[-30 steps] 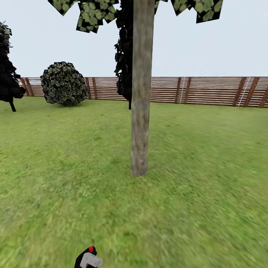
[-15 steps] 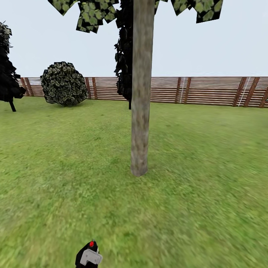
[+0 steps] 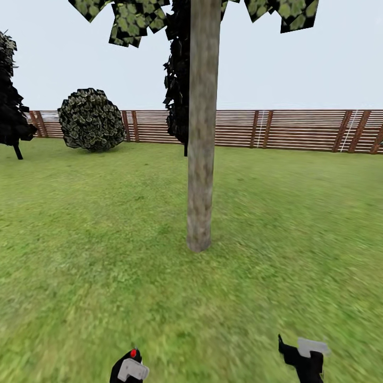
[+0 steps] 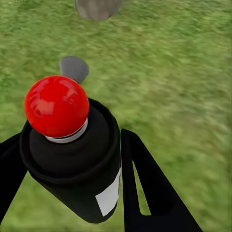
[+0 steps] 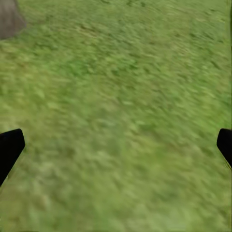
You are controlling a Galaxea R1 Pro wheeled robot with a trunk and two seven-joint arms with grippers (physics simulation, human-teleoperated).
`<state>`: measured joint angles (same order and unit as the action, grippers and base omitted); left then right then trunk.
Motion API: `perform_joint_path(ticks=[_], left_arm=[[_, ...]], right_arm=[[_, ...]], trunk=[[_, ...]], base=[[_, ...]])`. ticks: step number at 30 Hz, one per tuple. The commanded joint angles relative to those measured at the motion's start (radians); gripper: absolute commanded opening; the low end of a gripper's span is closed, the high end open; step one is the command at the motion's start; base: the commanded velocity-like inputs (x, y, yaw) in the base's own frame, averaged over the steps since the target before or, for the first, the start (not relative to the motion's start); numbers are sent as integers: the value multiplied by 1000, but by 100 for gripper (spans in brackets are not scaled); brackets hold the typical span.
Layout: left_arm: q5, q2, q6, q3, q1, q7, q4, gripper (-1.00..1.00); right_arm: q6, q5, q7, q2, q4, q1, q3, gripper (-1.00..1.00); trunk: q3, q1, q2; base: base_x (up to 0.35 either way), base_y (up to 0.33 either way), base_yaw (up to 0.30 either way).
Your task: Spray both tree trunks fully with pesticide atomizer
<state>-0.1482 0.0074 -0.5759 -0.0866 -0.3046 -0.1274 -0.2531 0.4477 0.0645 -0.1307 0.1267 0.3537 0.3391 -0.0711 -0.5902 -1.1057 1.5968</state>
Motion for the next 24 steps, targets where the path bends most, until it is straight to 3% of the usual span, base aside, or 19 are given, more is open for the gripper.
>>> perform_joint_path(ticks=[1, 3, 6, 7, 9, 10, 12, 15, 16, 19, 20, 21, 22, 23, 24], left_arm=[[-1, 0, -2, -5, -1, 3, -3, -100], [-1, -3, 2, -4, -1, 3, -52, -100], [-1, -22, 38, -4, -1, 3, -133, -100], [-1, -35, 90, -5, -1, 2, -167, -100], [-1, -46, 154, -5, -1, 1, -189, -100], [-2, -57, 209, -5, -3, -6, -203, -100], [-3, -69, 246, -6, -5, -31, -212, -100], [-9, -94, 293, -6, -7, -171, -223, -100], [-11, -101, 315, -7, -11, -273, -227, -100], [-16, -107, 351, -7, -22, -417, -231, -100], [-34, -109, 367, -8, -28, -492, -232, -100], [-94, -111, 381, -8, -32, -573, -233, -100], [-120, -112, 384, -8, -33, -593, -234, -100], [-173, -112, 388, -8, -35, -627, -234, -100], [-197, -112, 389, -8, -35, -641, -234, -100]], right_arm=[[2, 7, 1, 0, 2, 31, 0, 100], [-2, 6, 8, -1, 5, 80, 0, 100], [-12, 7, 80, -3, 4, 129, 0, 100], [-34, 9, 149, -6, 2, 160, 0, 100], [-81, 9, 224, -17, 0, 194, 0, 100], [-144, 8, 293, -32, -2, 229, 0, 100], [-204, 7, 359, -47, -2, 258, 1, 100], [-271, 6, 521, -75, -1, 290, 2, 100], [-289, 5, 626, -85, 2, 297, 3, 100], [-307, 5, 800, -94, 13, 304, 3, 100], [-322, 5, 917, -98, 27, 307, 3, 100], [-363, 5, 1071, -101, 47, 309, 3, 100], [-379, 5, 1113, -102, 53, 309, 3, 100], [-406, 5, 1179, -103, 64, 310, 4, 100], [-416, 5, 1204, -104, 69, 310, 4, 100]], trunk=[[-1, 0, 0], [-1, 0, 0], [-1, 0, 0], [-1, 0, 0], [-1, 0, 0], [-1, 0, 0], [-1, 0, 0], [-1, 0, 0], [-1, 0, 0], [-1, 0, 0], [-1, 0, 0], [-1, 0, 0], [-1, 0, 0], [-1, 0, 0], [-1, 0, 0]], base=[[0, 0, 0], [0, 0, 0], [0, 0, 0], [0, 0, 0], [0, 0, 0], [0, 0, 0], [0, 0, 0], [0, 0, 0], [0, 0, 0], [0, 0, 0], [0, 0, 0], [0, 0, 0], [0, 0, 0], [0, 0, 0], [0, 0, 0]])
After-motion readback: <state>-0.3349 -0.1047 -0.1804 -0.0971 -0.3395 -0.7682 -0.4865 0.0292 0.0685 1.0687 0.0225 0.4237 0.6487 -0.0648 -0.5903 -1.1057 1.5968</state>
